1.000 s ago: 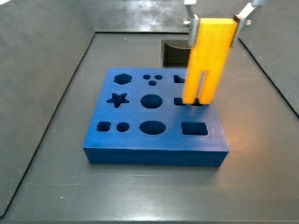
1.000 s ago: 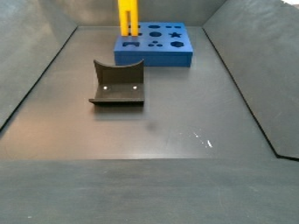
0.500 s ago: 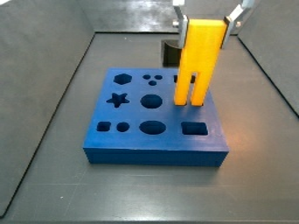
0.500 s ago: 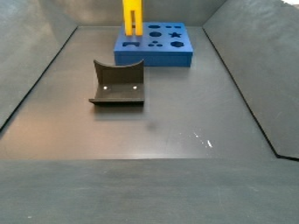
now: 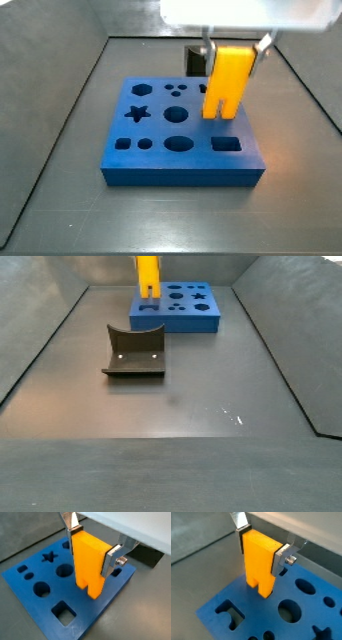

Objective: Insert the double-square object.

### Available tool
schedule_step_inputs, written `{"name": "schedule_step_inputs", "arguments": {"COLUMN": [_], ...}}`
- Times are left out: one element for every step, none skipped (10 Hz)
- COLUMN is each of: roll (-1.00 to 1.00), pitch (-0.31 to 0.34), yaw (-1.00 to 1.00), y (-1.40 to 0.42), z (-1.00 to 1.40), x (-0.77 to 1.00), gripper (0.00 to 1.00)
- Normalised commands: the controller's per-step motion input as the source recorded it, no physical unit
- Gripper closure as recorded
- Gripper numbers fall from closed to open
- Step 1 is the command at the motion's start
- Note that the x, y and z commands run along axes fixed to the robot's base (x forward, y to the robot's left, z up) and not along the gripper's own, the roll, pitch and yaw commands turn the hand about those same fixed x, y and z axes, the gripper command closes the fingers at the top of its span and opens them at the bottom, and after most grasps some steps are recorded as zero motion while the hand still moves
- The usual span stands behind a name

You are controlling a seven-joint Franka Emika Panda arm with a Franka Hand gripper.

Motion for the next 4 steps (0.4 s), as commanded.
{"name": "schedule_step_inputs", "arguments": {"roll": [0.00,0.00,0.00,0.00], "pitch": [-0.090,-0.007,0.026,0.000], "yaw": [-0.03,0.00,0.00,0.00], "y": [0.00,0.07,0.00,0.00], "z": [-0.34,-0.06,0.00,0.00], "x": [0.11,0.00,0.00,0.00], "gripper": [1.00,1.00,1.00,1.00]}}
